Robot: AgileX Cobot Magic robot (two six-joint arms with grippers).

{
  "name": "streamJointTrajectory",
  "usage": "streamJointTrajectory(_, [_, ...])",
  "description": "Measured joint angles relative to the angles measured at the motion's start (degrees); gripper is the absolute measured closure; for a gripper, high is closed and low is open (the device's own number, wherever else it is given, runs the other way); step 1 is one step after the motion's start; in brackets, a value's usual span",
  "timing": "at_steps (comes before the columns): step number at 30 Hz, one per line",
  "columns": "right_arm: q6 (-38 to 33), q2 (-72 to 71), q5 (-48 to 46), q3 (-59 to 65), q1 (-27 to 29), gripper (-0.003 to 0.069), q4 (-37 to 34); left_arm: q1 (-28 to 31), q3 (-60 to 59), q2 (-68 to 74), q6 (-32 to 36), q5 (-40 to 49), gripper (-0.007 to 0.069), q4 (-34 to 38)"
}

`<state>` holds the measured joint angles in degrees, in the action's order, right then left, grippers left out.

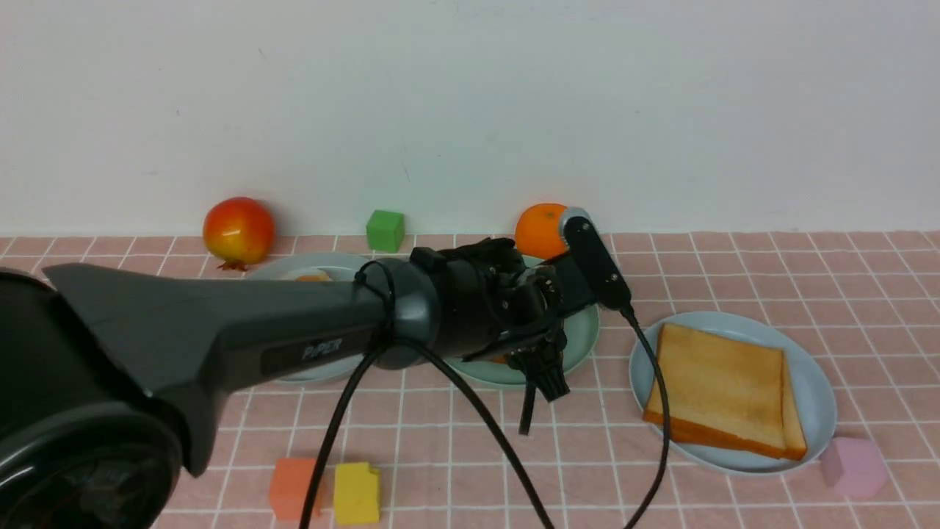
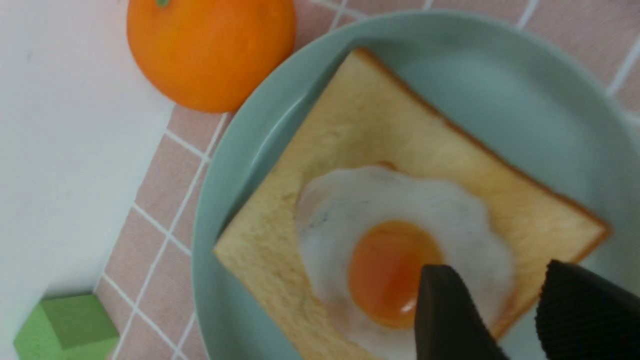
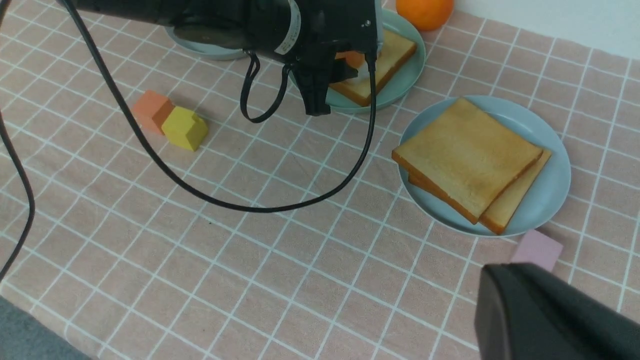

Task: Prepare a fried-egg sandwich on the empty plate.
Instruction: Use your left arm to place the cooked egg on the slice of bread in the middle, then grab a slice of bread with your right arm

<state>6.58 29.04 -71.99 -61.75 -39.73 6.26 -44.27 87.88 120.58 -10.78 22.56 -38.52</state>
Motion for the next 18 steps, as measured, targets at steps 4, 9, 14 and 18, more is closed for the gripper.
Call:
streamJointTrajectory(4, [0.5, 0.0, 0.0, 0.0, 0.0, 0.0649, -0.2, -1.47, 0.0, -1.08, 0.0, 3.03, 0.0307, 1.4])
streamJointTrajectory(9, [3.73, 0.92, 0.0, 0.0, 0.0, 0.0649, 0.3, -5.15, 0.0, -6.53, -0.74, 12.53, 0.0335, 6.36])
streamJointTrajectory(14, [4.71, 8.81, 0.0, 0.0, 0.0, 0.0645, 2.15, -7.93, -0.09, -21.67, -2.76, 19.73, 0.0537, 23.67])
streamJointTrajectory(18, [2.35, 17.21, 0.0, 0.0, 0.0, 0.0641, 3.47, -7.48, -3.35, -34.71, -0.58, 21.04, 0.0612, 35.93])
